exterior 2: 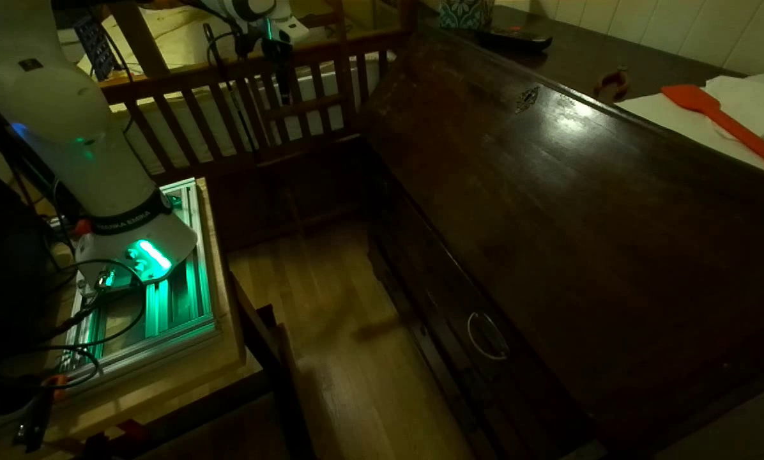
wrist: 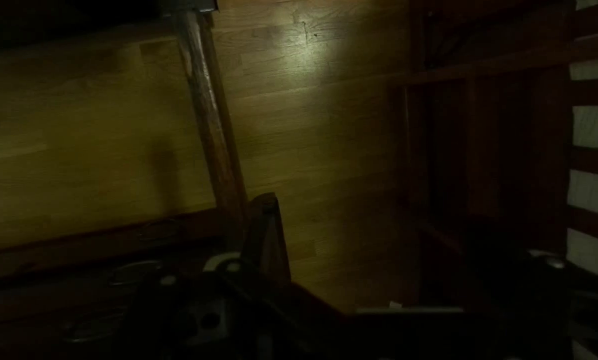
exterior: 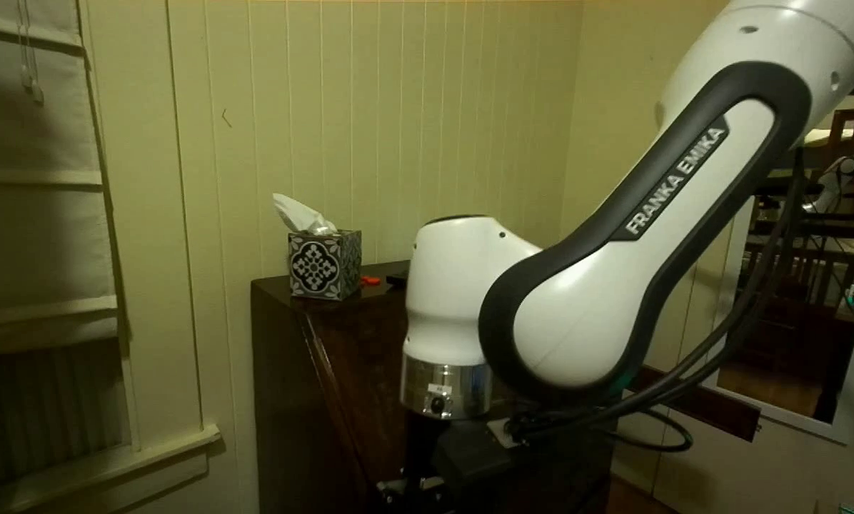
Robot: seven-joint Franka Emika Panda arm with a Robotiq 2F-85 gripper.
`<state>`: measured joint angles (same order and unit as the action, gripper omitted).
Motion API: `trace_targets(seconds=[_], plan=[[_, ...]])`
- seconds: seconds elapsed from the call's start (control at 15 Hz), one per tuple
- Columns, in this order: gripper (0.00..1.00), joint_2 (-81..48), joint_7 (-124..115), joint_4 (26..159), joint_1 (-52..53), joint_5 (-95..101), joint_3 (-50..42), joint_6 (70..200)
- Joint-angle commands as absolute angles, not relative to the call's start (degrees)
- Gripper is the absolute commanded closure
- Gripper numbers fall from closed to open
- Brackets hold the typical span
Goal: Open the smallest drawer on the far left side of the desk
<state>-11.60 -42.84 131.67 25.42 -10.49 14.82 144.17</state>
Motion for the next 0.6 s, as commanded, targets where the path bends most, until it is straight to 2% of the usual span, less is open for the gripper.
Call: trace_targets(seconds=[0.0,0.13,0.47,0.53], plan=[[0.00,2.7,-45.7,140.4,23.3,-14.5,16.6,137.0],[0.00,8.9,-44.8,142.3,22.9,-16.9,17.4,130.6],[0.00,20.1,-39.7,140.4,22.6,-12.8,18.7,104.0],[0.00,21.1,-41.0,139.7,26.0,-10.7,15.4,98.7]])
